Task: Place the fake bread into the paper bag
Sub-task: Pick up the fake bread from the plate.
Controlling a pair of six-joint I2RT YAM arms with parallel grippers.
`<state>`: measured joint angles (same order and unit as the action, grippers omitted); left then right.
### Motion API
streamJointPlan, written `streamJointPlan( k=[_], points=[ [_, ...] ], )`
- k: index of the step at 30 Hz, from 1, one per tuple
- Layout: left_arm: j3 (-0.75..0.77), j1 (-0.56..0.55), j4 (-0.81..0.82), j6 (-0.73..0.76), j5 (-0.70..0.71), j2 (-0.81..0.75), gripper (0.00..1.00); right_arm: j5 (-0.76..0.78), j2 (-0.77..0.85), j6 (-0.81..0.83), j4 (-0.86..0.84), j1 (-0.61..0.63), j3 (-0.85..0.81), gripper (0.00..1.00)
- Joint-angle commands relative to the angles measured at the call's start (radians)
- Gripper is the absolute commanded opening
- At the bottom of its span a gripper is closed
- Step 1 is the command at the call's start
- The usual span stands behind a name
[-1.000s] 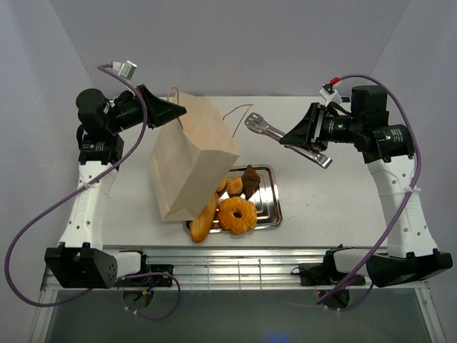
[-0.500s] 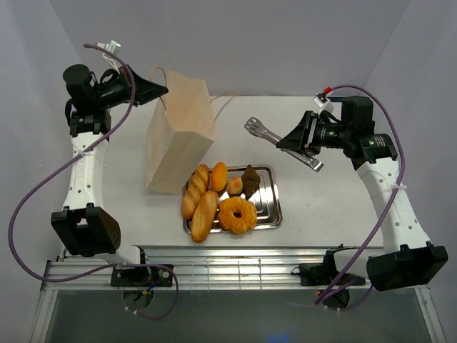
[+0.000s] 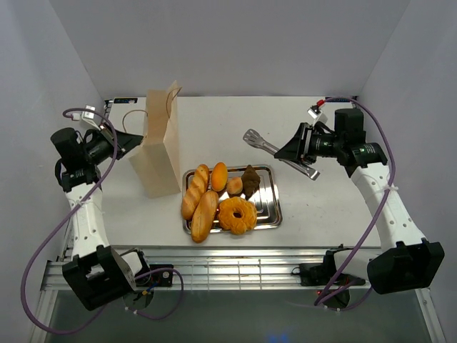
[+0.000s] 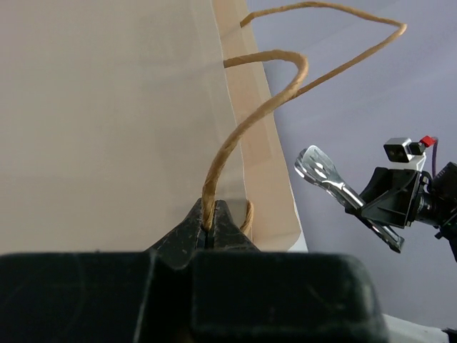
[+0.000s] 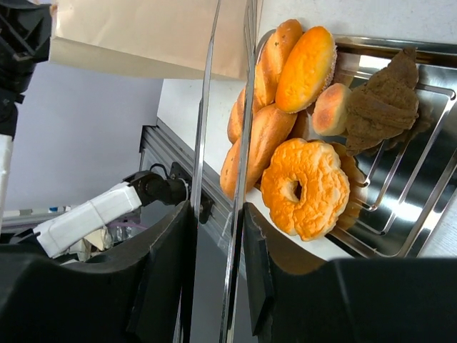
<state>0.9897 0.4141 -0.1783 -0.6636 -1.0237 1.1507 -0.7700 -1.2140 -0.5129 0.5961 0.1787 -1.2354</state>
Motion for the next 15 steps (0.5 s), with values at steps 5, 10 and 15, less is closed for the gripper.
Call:
streamJointPlan(
  k=[5,10,15],
  points=[
    [-0.029,-0.003,-0.102,0.079,0.16,-0.126,0.0,0.017,0.054,0.076,-0.049,-0.001,0.117,0.4],
    [-0.025,-0.001,-0.089,0.052,0.255,-0.18,0.0,0.106,0.08,0.12,-0.002,-0.001,0.174,0.41],
    [0.007,-0.003,-0.124,0.053,0.361,-0.204,0.0,0.169,0.114,0.136,0.007,-0.001,0.258,0.42]
  ],
)
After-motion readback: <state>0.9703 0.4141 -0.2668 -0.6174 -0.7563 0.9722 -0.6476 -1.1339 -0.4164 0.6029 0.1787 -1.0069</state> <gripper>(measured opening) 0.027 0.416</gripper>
